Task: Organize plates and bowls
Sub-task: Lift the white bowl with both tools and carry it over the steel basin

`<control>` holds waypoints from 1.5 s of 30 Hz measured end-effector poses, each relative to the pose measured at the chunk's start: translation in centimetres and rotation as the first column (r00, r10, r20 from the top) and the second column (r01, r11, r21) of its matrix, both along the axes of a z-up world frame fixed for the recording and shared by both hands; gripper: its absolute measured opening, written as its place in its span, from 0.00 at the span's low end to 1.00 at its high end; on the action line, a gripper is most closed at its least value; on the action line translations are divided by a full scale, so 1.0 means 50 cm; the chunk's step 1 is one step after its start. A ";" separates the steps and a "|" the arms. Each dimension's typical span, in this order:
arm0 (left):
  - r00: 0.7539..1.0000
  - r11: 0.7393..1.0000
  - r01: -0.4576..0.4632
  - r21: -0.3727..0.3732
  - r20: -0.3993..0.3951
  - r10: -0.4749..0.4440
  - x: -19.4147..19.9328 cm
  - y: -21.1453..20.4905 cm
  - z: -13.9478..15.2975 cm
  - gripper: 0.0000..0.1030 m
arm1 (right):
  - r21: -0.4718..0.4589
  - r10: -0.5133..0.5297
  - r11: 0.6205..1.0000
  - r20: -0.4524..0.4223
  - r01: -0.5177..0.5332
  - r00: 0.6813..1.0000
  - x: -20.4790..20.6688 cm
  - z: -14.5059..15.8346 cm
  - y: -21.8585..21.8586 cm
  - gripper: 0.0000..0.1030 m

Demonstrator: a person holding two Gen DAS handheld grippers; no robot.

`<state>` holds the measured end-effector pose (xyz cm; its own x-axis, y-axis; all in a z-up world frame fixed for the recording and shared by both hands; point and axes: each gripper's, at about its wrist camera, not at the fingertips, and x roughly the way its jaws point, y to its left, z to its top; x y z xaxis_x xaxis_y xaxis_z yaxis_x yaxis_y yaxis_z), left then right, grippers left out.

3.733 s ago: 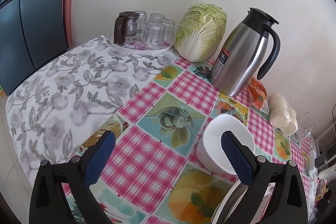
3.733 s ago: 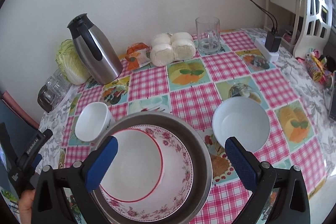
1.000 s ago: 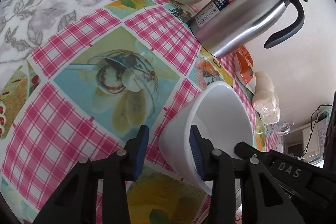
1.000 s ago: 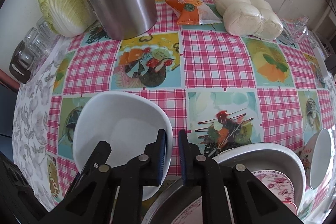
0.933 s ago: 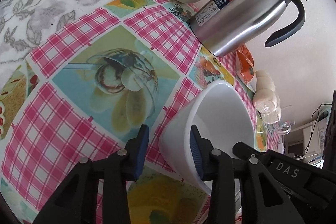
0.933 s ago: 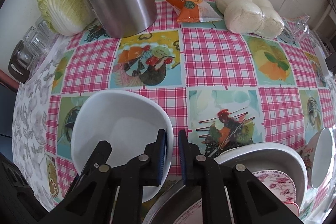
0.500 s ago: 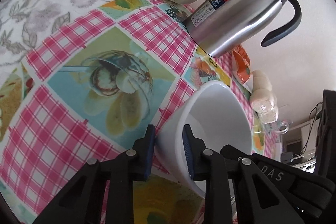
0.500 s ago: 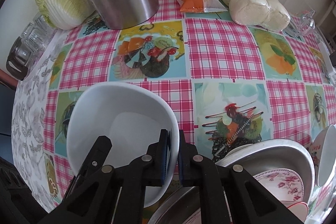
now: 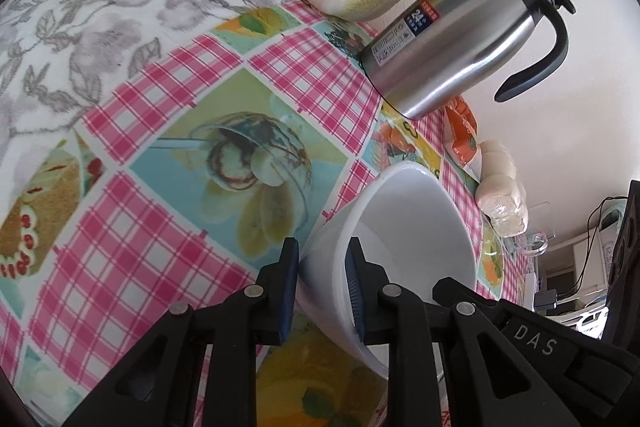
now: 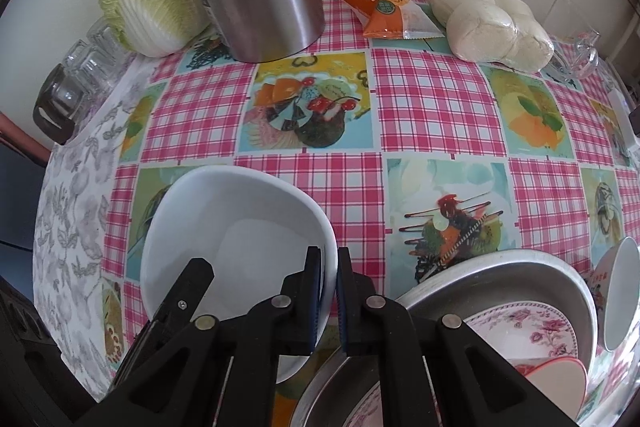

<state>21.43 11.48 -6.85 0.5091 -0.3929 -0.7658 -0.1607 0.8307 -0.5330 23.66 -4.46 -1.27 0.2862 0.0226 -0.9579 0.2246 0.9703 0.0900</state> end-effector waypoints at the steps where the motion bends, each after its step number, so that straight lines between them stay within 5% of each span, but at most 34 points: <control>1: 1.000 1.000 -0.002 0.000 0.004 0.002 -0.004 0.004 0.005 0.24 | 0.002 0.002 1.000 0.002 -0.002 1.000 -0.002 0.002 0.001 0.08; 21: 0.993 0.996 -0.029 0.086 0.119 0.019 -0.086 -0.003 0.121 0.23 | 0.034 0.066 0.997 0.135 -0.072 0.989 -0.071 0.130 0.019 0.08; 45: 0.945 0.976 0.001 0.219 0.320 -0.073 -0.246 -0.125 0.280 0.23 | 0.124 0.033 0.989 0.339 -0.079 0.940 -0.253 0.275 -0.107 0.08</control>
<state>9.14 5.23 7.17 0.7315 -0.2624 -0.6293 0.0240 0.9323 -0.3609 10.99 -9.83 12.46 0.5843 0.1685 -0.7938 0.1049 0.9543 0.2798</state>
